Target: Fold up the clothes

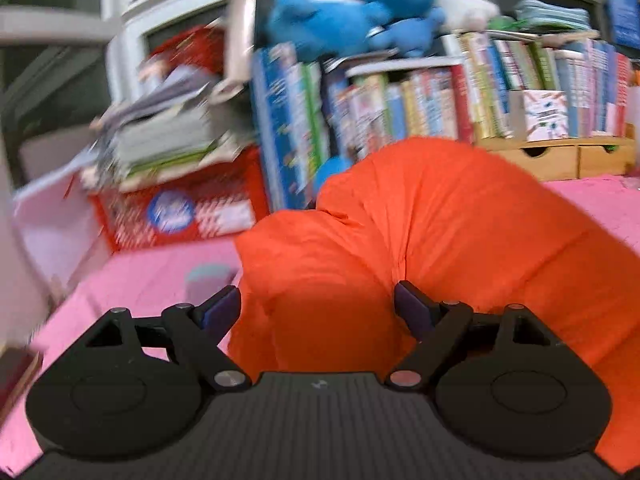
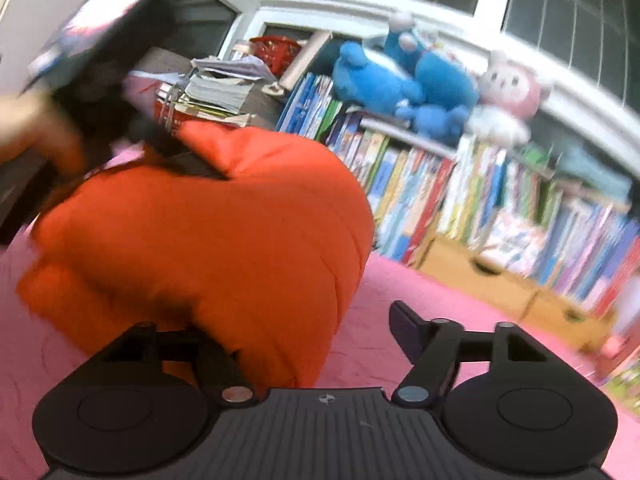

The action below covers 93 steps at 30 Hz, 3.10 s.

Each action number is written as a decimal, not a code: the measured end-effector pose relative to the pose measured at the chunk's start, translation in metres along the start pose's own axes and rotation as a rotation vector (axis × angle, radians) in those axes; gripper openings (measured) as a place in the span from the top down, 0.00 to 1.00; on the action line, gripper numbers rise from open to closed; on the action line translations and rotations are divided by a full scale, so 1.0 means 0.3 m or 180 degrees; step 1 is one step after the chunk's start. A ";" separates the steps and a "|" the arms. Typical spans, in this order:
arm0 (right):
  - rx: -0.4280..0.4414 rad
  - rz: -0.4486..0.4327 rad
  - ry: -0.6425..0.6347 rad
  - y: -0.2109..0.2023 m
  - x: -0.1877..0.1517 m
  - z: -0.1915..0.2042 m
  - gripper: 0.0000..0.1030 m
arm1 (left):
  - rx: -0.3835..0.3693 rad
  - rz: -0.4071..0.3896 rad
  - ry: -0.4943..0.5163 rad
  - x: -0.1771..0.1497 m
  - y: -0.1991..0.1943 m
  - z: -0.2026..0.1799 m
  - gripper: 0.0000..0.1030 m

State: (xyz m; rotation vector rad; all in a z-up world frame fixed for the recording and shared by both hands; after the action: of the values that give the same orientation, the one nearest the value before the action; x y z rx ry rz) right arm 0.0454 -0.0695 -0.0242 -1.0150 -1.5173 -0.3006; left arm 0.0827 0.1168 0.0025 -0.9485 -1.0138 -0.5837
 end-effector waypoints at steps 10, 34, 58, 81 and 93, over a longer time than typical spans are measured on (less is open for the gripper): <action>0.0509 0.0143 0.0951 0.032 0.041 -0.062 0.74 | -0.0050 0.0128 -0.0560 -0.070 -0.021 0.066 0.17; 0.0445 -0.0252 0.1131 -0.395 -0.016 -0.378 0.35 | -0.0558 -0.0046 -0.0845 -0.039 -0.123 0.001 0.16; 0.2951 0.1124 0.2425 0.586 0.135 -0.613 0.00 | -0.0758 0.0572 -0.1514 -0.135 0.020 0.165 0.11; 0.1723 0.0296 0.3689 0.281 -0.230 -0.960 0.09 | -0.1241 0.0237 -0.0208 0.147 0.094 -0.295 0.11; 0.0448 -0.0292 0.1082 -0.106 0.046 -0.679 0.29 | -0.0636 -0.0407 -0.0088 0.160 -0.128 -0.252 0.12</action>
State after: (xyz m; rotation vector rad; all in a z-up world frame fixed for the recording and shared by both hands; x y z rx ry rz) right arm 0.1611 -0.2243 0.0488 -0.7419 -1.2582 -0.4038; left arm 0.1070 0.0325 0.0450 -1.0748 -1.0600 -0.7918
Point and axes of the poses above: each gripper's, at about its wrist camera, not at the fingertips, and y roughly the way its jaws point, z to its left, x to its top, the point moved 1 cm from there along y, roughly the way its jaws point, and after that the axes turned 7 degrees about x, right-handed, at the moved point
